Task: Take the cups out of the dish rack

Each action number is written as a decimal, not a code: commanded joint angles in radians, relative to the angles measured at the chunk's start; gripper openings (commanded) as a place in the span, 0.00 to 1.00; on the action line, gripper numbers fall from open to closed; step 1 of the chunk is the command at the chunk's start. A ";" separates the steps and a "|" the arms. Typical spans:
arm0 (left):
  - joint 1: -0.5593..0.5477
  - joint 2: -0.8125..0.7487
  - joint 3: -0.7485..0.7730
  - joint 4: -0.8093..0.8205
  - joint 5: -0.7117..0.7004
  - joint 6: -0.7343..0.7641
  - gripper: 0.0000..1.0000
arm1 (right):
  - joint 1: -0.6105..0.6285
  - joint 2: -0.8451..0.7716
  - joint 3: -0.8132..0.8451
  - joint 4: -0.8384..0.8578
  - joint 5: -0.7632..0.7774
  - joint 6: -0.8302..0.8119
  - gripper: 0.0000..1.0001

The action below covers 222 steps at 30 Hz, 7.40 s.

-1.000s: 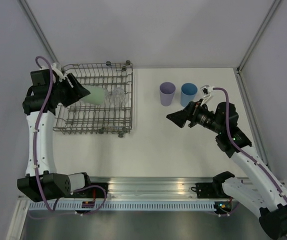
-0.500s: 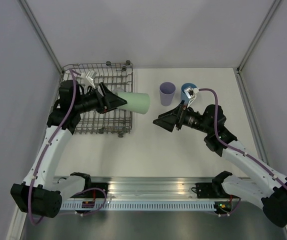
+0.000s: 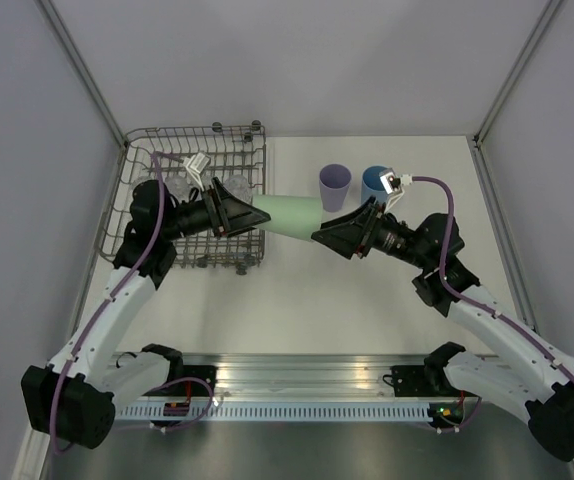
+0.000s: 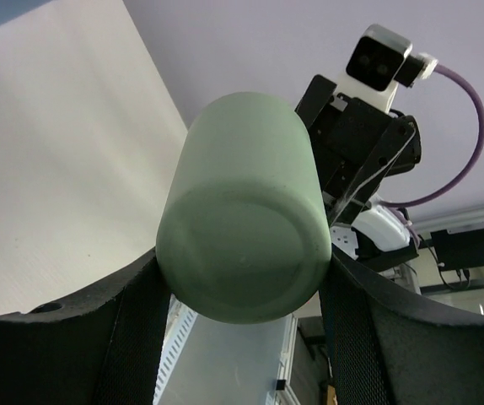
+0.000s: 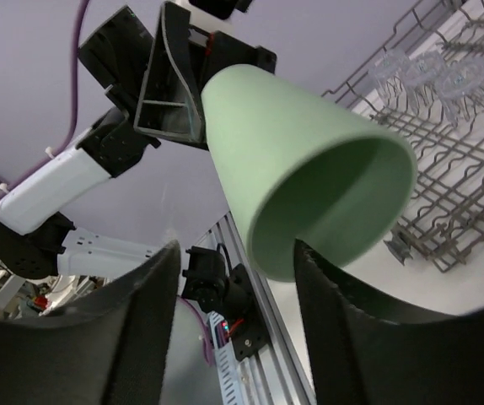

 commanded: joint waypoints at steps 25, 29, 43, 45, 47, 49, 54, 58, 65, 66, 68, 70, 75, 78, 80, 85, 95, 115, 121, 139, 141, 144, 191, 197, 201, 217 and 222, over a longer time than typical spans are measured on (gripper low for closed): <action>-0.094 -0.045 0.016 -0.076 -0.155 0.045 1.00 | 0.004 -0.065 0.065 -0.001 0.019 -0.054 0.00; -0.095 -0.054 0.173 -0.410 -0.379 0.260 1.00 | 0.004 -0.074 0.157 -0.213 0.097 -0.200 0.00; -0.095 -0.142 0.267 -0.831 -0.932 0.584 1.00 | -0.001 0.150 0.716 -1.085 0.832 -0.643 0.00; -0.095 -0.155 0.241 -0.839 -0.948 0.612 1.00 | -0.027 0.214 0.767 -1.154 0.909 -0.665 0.00; -0.095 -0.162 0.223 -0.853 -0.976 0.644 1.00 | -0.064 0.294 0.849 -1.202 0.966 -0.673 0.00; -0.095 -0.174 0.209 -0.865 -1.052 0.661 1.00 | -0.140 0.345 0.923 -1.257 0.958 -0.683 0.00; -0.095 -0.203 0.136 -0.856 -1.169 0.687 1.00 | -0.291 0.523 1.054 -1.334 0.891 -0.694 0.00; -0.095 -0.237 0.056 -0.810 -1.169 0.679 1.00 | -0.349 0.676 1.183 -1.407 0.826 -0.705 0.00; -0.095 -0.324 -0.009 -0.752 -1.106 0.671 1.00 | -0.443 0.904 1.318 -1.498 0.799 -0.720 0.00; -0.095 -0.335 -0.015 -0.747 -1.100 0.670 1.00 | -0.458 0.923 1.349 -1.502 0.779 -0.726 0.00; -0.097 -0.352 -0.030 -0.735 -1.089 0.668 1.00 | -0.472 0.991 1.387 -1.539 0.760 -0.737 0.00; -0.097 -0.361 -0.039 -0.729 -1.072 0.668 1.00 | -0.490 1.041 1.453 -1.573 0.740 -0.757 0.00; -0.097 -0.350 -0.043 -0.723 -1.049 0.668 1.00 | -0.504 1.140 1.488 -1.599 0.722 -0.757 0.00; -0.097 -0.347 -0.044 -0.718 -1.046 0.668 1.00 | -0.504 1.192 1.513 -1.610 0.726 -0.757 0.00; -0.095 -0.347 -0.044 -0.718 -1.046 0.668 1.00 | -0.504 1.213 1.522 -1.607 0.730 -0.759 0.01; -0.097 -0.344 -0.047 -0.715 -1.045 0.671 1.00 | -0.504 1.265 1.577 -1.618 0.705 -0.756 0.00; -0.097 -0.350 -0.049 -0.716 -1.062 0.668 1.00 | -0.500 1.321 1.577 -1.631 0.713 -0.753 0.02; -0.097 -0.349 -0.052 -0.715 -1.058 0.671 1.00 | -0.486 1.253 1.571 -1.634 0.753 -0.746 0.29; -0.097 -0.344 -0.052 -0.716 -1.057 0.671 1.00 | -0.486 1.187 1.571 -1.631 0.754 -0.746 0.36; -0.095 -0.174 0.125 -0.796 -1.278 0.563 1.00 | -0.446 0.592 1.170 -1.268 0.535 -0.653 0.98; -0.095 -0.130 0.178 -0.802 -1.337 0.511 1.00 | -0.431 0.510 1.076 -1.195 0.460 -0.625 0.98; -0.094 -0.073 0.241 -0.822 -1.440 0.396 1.00 | -0.426 0.370 0.900 -1.093 0.389 -0.581 0.98; 0.420 0.957 0.824 -0.597 -1.321 0.254 1.00 | -0.222 -0.417 0.020 -0.683 0.088 -0.124 0.98; 0.422 1.004 0.856 -0.611 -1.347 0.289 1.00 | -0.222 -0.396 0.014 -0.683 0.114 -0.136 0.98; 0.423 1.044 0.881 -0.615 -1.332 0.320 1.00 | -0.220 -0.394 -0.001 -0.670 0.117 -0.134 0.98; 0.425 1.084 0.915 -0.661 -1.344 0.349 0.56 | -0.220 -0.359 0.000 -0.636 0.114 -0.150 0.98; 0.425 1.041 0.915 -0.664 -1.350 0.357 0.37 | -0.222 -0.361 0.001 -0.624 0.111 -0.142 0.98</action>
